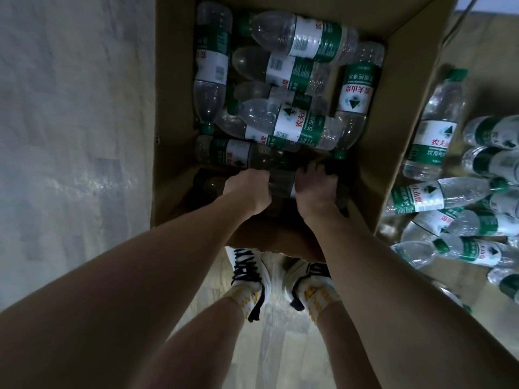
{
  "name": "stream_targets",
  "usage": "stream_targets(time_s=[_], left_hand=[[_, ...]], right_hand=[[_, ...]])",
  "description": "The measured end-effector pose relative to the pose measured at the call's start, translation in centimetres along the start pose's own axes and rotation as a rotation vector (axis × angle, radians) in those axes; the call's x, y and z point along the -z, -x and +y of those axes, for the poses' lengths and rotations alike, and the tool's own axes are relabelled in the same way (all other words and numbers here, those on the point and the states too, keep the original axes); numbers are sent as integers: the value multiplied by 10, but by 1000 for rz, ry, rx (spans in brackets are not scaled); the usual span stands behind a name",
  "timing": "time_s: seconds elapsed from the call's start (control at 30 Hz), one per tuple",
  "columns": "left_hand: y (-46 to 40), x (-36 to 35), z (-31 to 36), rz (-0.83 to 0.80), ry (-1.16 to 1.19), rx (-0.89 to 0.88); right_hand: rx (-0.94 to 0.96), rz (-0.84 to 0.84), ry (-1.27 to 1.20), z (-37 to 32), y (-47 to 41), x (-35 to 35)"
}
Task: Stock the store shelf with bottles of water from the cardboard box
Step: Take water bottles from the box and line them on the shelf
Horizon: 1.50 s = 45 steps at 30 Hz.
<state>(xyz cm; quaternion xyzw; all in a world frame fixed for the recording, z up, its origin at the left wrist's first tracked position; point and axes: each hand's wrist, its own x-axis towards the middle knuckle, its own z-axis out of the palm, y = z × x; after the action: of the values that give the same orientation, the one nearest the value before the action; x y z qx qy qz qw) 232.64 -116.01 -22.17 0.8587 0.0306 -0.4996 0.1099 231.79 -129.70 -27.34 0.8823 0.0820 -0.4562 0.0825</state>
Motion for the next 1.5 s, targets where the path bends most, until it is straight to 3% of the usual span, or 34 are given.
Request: stream_targets(time_s=[0.07, 0.17, 0.27, 0.37, 0.7, 1.03, 1.27, 1.5], left_hand=[[12, 6, 0, 8, -11, 1], [35, 20, 5, 6, -33, 20], [58, 41, 14, -8, -81, 7], [81, 67, 23, 10, -127, -18], [202, 220, 74, 139, -1, -104], [415, 413, 122, 368, -41, -298], [541, 506, 150, 593, -119, -433], [645, 570, 184, 698, -133, -564]], right_hand=[[-5, -38, -61, 2, 13, 6], [-120, -84, -352, 14, 44, 17], [-216, -45, -594, 28, 74, 35], [-195, 22, -687, 40, 102, 63], [-57, 312, -857, 75, 221, 249], [-29, 578, -896, 119, 439, 452], [-79, 790, -940, 127, 565, 528], [-28, 962, -973, 136, 652, 575]])
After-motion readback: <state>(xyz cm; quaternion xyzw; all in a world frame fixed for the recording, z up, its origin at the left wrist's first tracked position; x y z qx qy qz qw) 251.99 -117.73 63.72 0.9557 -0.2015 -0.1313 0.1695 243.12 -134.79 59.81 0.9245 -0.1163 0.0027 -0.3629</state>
